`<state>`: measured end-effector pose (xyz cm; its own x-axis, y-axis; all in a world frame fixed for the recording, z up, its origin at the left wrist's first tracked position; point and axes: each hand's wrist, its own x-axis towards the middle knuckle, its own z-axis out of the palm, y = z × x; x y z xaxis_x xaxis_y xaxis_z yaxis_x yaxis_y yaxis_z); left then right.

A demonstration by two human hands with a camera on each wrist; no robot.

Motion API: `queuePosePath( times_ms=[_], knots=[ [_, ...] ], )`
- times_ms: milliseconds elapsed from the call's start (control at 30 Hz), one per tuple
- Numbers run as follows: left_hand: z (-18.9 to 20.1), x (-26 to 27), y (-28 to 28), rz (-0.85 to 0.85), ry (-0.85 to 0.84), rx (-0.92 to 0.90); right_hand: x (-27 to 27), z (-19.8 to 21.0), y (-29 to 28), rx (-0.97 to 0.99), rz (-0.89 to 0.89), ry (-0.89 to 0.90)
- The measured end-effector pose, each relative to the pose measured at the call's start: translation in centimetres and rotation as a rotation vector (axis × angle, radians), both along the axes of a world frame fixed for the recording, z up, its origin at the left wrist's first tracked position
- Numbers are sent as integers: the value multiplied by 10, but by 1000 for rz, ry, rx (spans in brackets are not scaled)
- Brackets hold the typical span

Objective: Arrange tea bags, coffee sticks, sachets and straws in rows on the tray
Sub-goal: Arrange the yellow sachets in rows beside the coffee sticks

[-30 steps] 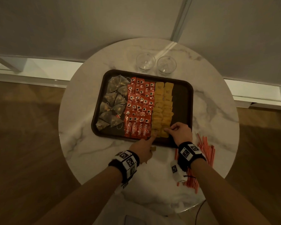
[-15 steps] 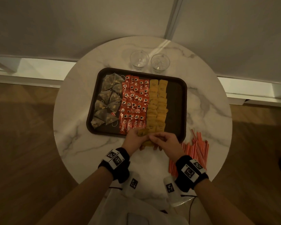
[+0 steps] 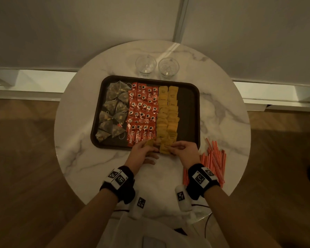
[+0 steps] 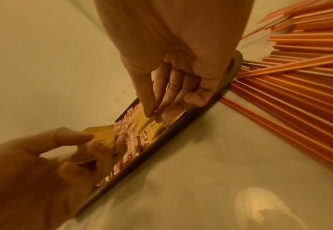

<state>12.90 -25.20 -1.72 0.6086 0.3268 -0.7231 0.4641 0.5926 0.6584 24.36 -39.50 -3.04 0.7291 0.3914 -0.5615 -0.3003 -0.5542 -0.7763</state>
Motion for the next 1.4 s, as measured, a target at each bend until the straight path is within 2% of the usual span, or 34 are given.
queuePosePath(
  times_ms=[100, 233, 467, 600, 733, 833, 900, 1033, 1133, 1267, 1400],
  knots=[
    [-1, -12, 1, 23, 22, -54, 5, -7, 10, -82, 78, -81],
    [-3, -21, 3, -36, 2, -67, 9, -13, 22, -147, 154, -129],
    [-1, -20, 2, -81, -3, -5, 11, -18, 29, -256, 248, -222],
    [-2, -17, -2, -64, 17, 41, 13, -14, 22, -234, 228, -264],
    [-3, -11, -9, -25, 8, 48, 1, 5, 5, -30, 143, -122],
    [-3, -7, -16, -25, -34, 28, -15, 19, -7, 79, 176, 53],
    [-2, -5, -20, -38, -58, 45, -21, 17, -13, 91, 196, 100],
    [1, -2, -24, -76, -64, 43, -22, 12, -21, 114, 116, 110],
    [3, -2, -22, -34, -34, 13, -14, 14, -26, 93, 116, 82],
    [3, -8, -16, 17, 22, 19, 11, 4, -30, -50, 83, -37],
    [5, -16, -14, -22, 25, 46, 29, -8, -25, -158, 168, -73]
  ],
)
